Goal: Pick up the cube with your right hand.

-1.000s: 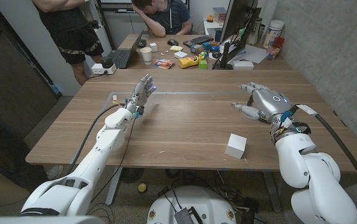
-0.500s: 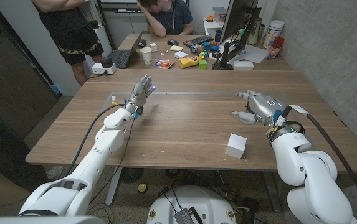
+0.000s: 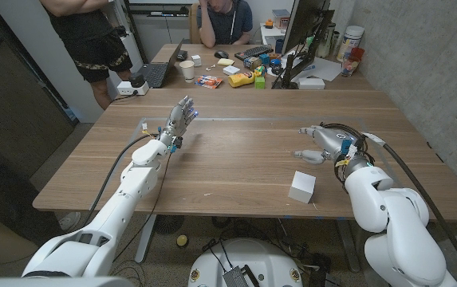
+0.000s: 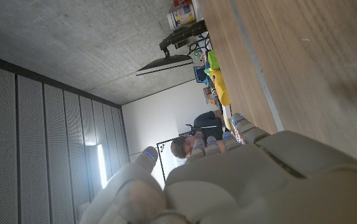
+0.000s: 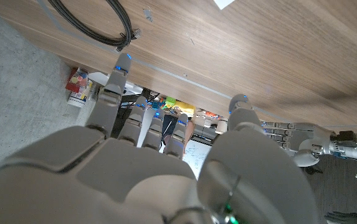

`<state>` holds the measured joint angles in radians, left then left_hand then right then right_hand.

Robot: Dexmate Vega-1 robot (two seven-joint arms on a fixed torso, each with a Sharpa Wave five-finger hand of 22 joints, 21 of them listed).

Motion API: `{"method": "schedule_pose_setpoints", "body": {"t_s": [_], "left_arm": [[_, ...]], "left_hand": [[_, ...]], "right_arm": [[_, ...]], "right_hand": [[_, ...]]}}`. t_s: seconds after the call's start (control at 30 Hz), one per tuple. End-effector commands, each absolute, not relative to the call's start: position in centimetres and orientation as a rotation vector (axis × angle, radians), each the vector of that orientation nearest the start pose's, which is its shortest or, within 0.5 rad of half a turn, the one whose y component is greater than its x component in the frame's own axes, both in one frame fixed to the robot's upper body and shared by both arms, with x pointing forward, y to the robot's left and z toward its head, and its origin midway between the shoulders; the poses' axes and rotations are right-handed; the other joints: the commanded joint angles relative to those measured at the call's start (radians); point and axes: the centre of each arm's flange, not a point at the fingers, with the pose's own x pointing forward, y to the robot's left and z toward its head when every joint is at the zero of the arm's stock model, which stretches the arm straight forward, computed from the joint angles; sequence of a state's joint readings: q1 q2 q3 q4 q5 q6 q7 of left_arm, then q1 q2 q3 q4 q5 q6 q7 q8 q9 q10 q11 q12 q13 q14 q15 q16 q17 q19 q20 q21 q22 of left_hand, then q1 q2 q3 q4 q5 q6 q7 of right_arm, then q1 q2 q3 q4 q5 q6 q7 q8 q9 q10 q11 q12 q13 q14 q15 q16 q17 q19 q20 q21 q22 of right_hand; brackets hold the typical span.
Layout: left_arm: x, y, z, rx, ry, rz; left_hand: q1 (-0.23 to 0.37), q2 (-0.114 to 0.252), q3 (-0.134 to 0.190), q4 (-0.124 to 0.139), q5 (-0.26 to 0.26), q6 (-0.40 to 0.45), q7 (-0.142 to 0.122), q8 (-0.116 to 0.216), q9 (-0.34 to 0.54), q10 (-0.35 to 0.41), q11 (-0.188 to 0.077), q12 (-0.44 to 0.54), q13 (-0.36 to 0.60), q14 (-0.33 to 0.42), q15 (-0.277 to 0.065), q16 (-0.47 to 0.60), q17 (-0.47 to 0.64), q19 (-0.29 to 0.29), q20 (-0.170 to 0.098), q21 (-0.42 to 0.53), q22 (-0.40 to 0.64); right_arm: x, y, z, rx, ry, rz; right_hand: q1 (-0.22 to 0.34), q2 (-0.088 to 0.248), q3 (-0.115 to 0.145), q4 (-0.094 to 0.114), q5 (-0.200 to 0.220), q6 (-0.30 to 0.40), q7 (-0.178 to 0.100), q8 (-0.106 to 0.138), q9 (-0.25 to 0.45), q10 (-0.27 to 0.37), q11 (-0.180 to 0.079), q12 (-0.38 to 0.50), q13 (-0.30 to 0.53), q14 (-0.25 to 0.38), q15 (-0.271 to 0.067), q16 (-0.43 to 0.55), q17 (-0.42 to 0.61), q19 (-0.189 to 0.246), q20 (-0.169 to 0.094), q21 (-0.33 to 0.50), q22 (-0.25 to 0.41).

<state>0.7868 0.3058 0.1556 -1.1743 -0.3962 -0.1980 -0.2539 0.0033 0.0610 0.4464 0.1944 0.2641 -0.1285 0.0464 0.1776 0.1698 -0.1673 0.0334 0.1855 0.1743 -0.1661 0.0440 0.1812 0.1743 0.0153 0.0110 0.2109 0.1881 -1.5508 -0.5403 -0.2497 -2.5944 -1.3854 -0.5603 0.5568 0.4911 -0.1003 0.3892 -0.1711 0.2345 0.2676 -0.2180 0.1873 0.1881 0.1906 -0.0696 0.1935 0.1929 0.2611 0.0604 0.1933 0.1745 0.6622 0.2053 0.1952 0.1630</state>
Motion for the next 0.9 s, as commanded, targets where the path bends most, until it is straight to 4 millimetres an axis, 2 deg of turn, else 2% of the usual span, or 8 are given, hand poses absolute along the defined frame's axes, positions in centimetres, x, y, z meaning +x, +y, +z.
{"method": "schedule_pose_setpoints", "body": {"t_s": [0.03, 0.3, 0.47, 0.9], "left_arm": [[67.4, 28.2, -2.1, 0.019, -0.558, -0.271], [67.4, 28.1, -2.2, 0.020, -0.558, -0.276], [67.5, 28.0, -2.3, 0.015, -0.555, -0.281], [67.3, 28.0, -2.2, 0.019, -0.560, -0.280]], "left_hand": [[-0.002, 0.115, -0.003, -0.002, 0.008, 0.000, -0.001, 0.005, 0.005, -0.011, 0.001, 0.005, 0.003, -0.029, 0.006, 0.006, 0.005, -0.002, 0.010, 0.006, 0.003], [-0.002, 0.115, -0.004, -0.002, 0.008, -0.001, -0.001, 0.004, 0.005, -0.011, 0.001, 0.005, 0.003, -0.030, 0.006, 0.006, 0.005, -0.001, 0.011, 0.006, 0.003], [-0.002, 0.115, -0.004, -0.002, 0.008, 0.000, -0.001, 0.005, 0.005, -0.011, 0.001, 0.005, 0.003, -0.029, 0.006, 0.006, 0.005, -0.001, 0.010, 0.006, 0.003], [-0.002, 0.115, -0.005, -0.002, 0.009, 0.000, -0.001, 0.005, 0.006, -0.012, 0.001, 0.005, 0.003, -0.030, 0.006, 0.005, 0.005, -0.002, 0.011, 0.006, 0.003]], "right_arm": [[38.5, -20.1, -3.7, -1.562, -0.258, -0.135], [39.4, -19.4, -4.2, -1.581, -0.216, -0.060], [39.8, -19.3, -4.6, -1.579, -0.170, -0.001], [39.7, -19.1, -5.0, -1.608, -0.107, 0.031]], "right_hand": [[0.013, 0.000, 0.007, -0.002, 0.005, -0.007, -0.002, -0.001, 0.006, -0.002, 0.002, 0.001, 0.004, 0.009, 0.002, 0.005, 0.006, 0.014, -0.004, 0.003, 0.003], [0.030, -0.003, 0.004, 0.003, 0.006, -0.028, -0.001, -0.004, 0.007, -0.027, 0.008, -0.005, 0.005, -0.001, 0.006, 0.000, 0.006, 0.012, -0.001, -0.003, 0.003], [0.045, -0.013, -0.005, 0.007, 0.007, -0.060, -0.001, -0.009, 0.007, -0.063, 0.007, -0.012, 0.006, -0.022, 0.014, -0.007, 0.007, 0.012, -0.001, -0.007, 0.003], [0.066, -0.025, -0.015, 0.008, 0.010, -0.102, -0.001, -0.013, 0.007, -0.099, 0.007, -0.013, 0.007, -0.034, 0.015, -0.008, 0.008, 0.014, -0.002, -0.009, 0.003]]}}
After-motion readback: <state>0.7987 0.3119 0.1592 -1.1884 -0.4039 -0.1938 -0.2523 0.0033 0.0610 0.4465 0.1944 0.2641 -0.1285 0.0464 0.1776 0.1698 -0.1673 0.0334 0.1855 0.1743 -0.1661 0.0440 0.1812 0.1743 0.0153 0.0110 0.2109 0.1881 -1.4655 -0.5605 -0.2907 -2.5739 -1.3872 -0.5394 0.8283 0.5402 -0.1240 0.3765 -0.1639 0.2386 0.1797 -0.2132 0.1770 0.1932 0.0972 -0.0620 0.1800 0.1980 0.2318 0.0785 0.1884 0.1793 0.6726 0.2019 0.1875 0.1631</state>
